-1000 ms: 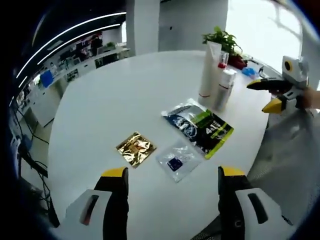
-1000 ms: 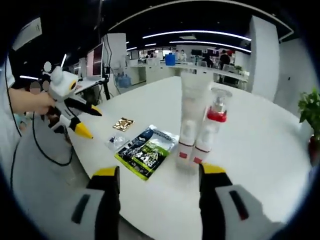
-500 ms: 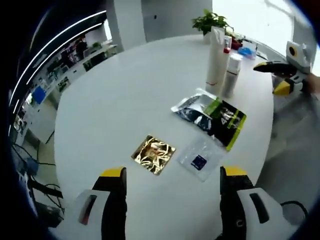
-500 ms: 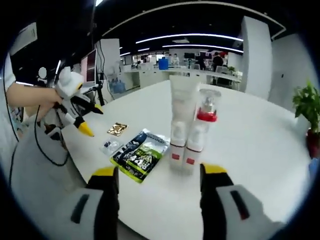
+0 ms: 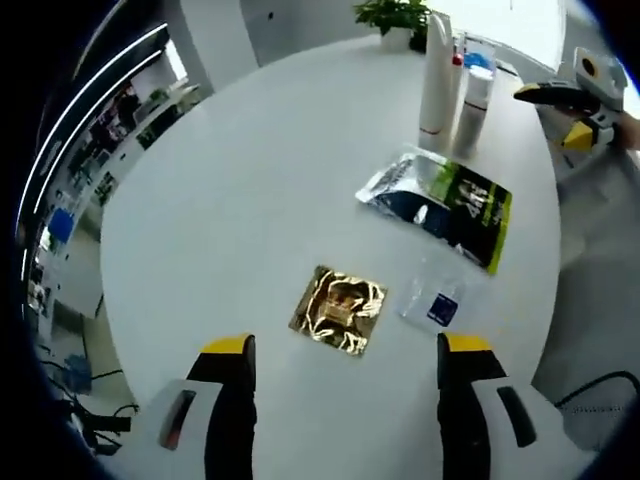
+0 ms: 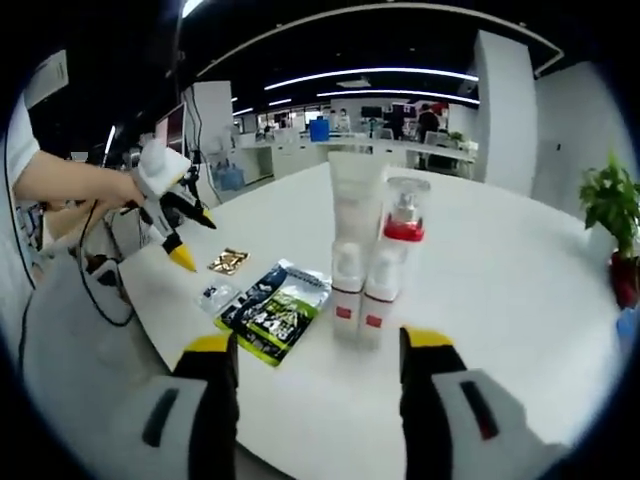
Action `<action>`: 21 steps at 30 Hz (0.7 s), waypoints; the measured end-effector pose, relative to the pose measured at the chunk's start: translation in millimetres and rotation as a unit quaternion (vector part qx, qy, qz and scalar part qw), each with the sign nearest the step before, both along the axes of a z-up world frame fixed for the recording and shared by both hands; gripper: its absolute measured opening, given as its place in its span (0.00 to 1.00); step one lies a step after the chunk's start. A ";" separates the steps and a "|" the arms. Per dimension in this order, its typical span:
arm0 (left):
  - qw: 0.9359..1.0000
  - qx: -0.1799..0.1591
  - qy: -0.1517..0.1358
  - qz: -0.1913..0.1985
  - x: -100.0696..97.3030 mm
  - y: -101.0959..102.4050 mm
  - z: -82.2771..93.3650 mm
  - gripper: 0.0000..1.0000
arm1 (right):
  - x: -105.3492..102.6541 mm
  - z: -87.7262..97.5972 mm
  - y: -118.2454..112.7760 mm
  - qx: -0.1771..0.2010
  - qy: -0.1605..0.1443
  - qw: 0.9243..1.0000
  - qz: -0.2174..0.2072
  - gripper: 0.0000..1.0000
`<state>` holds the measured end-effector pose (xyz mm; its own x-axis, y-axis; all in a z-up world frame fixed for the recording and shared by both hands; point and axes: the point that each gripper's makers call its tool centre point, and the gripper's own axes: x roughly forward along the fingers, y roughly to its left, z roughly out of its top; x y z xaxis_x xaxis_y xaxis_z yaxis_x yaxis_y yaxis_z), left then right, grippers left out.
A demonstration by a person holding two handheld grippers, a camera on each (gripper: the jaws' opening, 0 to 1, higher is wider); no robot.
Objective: Arrange the skincare products in the storage area until every visible bottle or jar stands upright without overlapping.
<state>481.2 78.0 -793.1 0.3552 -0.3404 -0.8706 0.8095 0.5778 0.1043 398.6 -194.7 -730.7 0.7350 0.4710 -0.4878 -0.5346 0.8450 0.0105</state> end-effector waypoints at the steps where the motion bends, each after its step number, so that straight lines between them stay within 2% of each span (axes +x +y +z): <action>1: 1.000 0.005 0.003 -0.006 2.0 0.5 -1.3 0.71 | -0.1 -0.2 0.1 -0.001 0.000 1.000 0.001 0.66; 8: 0.998 0.032 0.018 -0.043 16.7 -2.5 -12.9 0.67 | 1.4 -0.9 -2.5 0.001 0.001 1.000 -0.005 0.66; 13: 0.994 0.058 0.035 -0.085 20.4 -7.5 -25.5 0.63 | 1.3 -1.4 -2.3 0.001 0.004 1.000 -0.007 0.65; 21: 0.990 0.067 0.059 -0.110 22.8 -12.9 -33.0 0.55 | 1.7 -2.3 -4.7 0.003 0.007 1.000 -0.013 0.65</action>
